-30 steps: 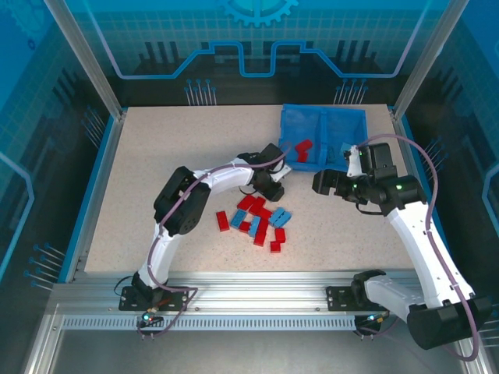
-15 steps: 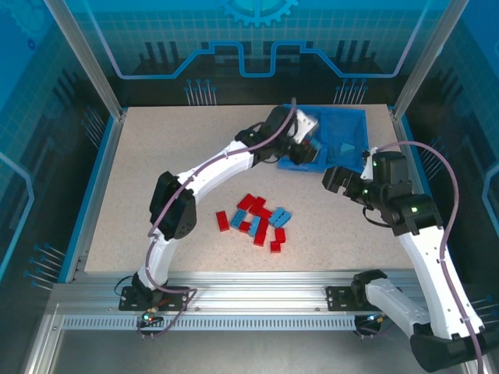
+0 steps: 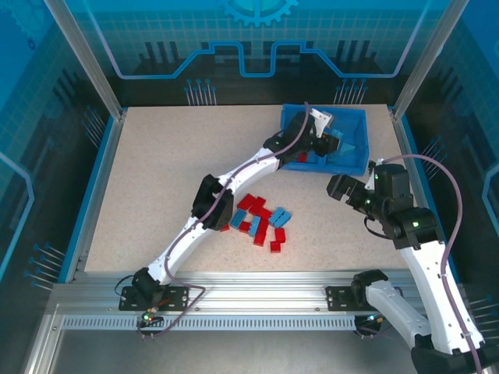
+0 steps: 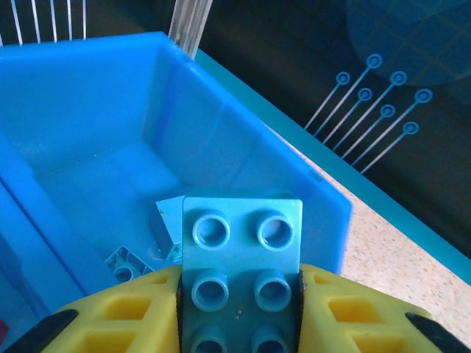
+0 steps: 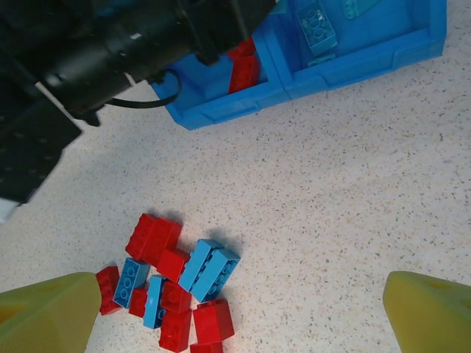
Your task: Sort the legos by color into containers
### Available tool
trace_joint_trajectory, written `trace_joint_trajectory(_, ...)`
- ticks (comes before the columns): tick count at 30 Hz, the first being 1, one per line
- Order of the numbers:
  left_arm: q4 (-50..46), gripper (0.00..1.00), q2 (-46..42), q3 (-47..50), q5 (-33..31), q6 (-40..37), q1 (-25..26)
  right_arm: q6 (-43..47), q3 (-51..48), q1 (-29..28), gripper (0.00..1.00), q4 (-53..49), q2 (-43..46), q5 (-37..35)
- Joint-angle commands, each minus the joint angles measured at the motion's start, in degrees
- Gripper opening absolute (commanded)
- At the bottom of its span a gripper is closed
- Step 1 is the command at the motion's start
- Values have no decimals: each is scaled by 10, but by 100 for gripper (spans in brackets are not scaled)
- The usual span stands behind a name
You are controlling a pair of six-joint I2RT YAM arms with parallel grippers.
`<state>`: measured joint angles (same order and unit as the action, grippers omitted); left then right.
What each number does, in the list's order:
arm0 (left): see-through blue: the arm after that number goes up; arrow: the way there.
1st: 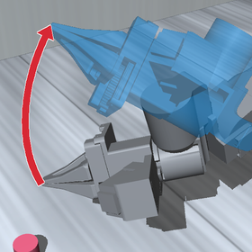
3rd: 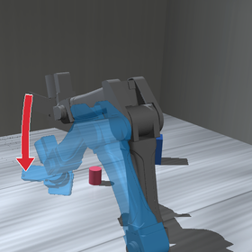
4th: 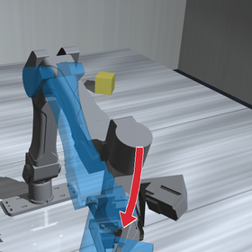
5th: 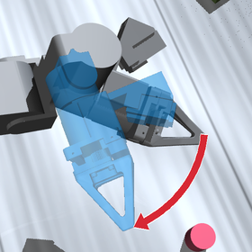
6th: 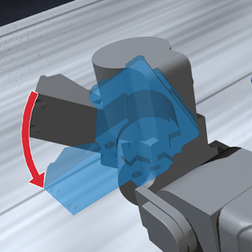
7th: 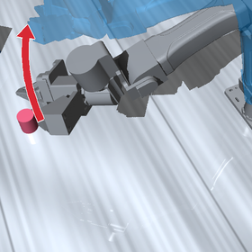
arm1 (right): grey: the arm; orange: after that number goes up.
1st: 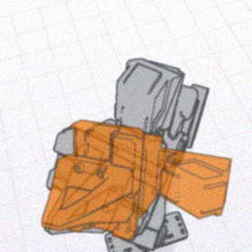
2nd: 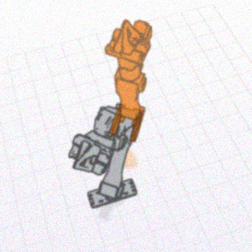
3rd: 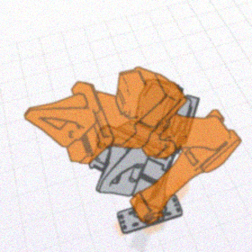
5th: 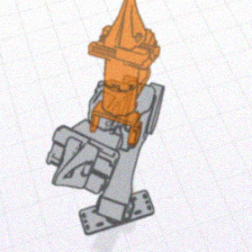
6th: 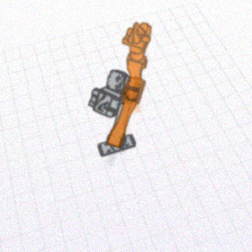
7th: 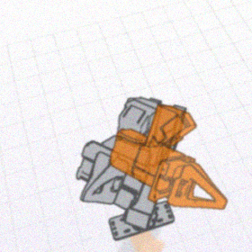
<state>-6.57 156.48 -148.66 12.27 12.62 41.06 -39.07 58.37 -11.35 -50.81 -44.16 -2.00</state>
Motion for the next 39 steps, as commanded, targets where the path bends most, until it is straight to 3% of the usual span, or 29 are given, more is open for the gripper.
trace_joint_trajectory(1, 95, 41, 7, -50, -19, 21, 6, -2, -3, -2, 100, -24, 15, -18)
trace_joint_trajectory(7, 88, 69, 21, -65, -28, 33, 7, -3, -9, 0, 100, -32, 35, -27)
trace_joint_trajectory(13, 58, 74, -42, -44, -2, 21, 7, 0, -10, 1, 100, -30, 34, -27)
trace_joint_trajectory(16, 68, 75, -148, 57, 10, 7, 7, 8, -8, 2, 100, -34, 30, -36)
trace_joint_trajectory(22, 168, 77, -409, 398, 8, -67, 4, 24, -16, 3, 100, -13, 5, -27)
trace_joint_trajectory(26, 161, 79, -576, 572, -13, -154, 2, 73, -17, -5, 97, 32, -39, 61)
trace_joint_trajectory(28, 142, 80, -661, 652, -33, -211, 2, 97, -11, -29, 95, 54, -77, 92)
trace_joint_trajectory(33, 43, 84, -845, 800, -83, -341, 1, 119, 41, -122, 95, 56, -217, 73)
trace_joint_trajectory(39, -119, 92, -1049, 936, -108, -471, 1, 86, 142, -214, 89, 56, -418, 79)
